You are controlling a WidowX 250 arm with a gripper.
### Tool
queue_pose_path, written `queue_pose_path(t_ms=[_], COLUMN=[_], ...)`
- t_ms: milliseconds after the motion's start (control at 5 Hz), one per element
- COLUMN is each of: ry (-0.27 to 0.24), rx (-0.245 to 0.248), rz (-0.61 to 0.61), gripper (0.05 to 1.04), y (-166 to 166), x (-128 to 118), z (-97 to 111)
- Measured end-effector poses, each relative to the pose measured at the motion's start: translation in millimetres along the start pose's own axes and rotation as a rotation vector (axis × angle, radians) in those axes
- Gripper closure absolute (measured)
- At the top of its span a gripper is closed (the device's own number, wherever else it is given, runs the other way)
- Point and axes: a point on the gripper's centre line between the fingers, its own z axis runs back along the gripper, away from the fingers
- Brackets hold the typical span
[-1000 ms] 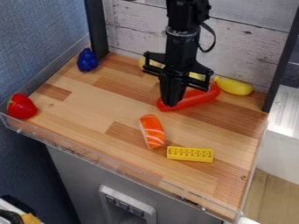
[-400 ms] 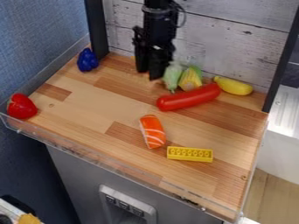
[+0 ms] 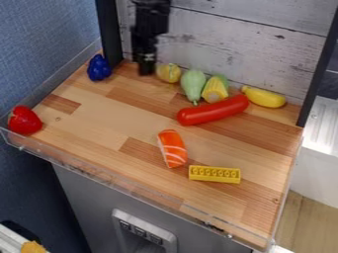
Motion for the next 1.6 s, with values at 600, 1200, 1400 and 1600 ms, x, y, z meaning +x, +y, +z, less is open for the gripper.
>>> queue_pose_path(t_ms=[600, 1200, 1400, 1600], ry=[-0.001, -0.001, -0.003, -0.003], rx=[-0.045, -0.049, -0.044, -0.027], rz=[0.195, 0.437, 0.414, 0.287], gripper=[0.092, 0.091, 0.093, 0.093], y=[17.7, 18.2, 22.5, 28.7], x=[-32.9, -31.8, -30.7, -29.6], z=[-9.1, -19.4, -21.8, -22.4])
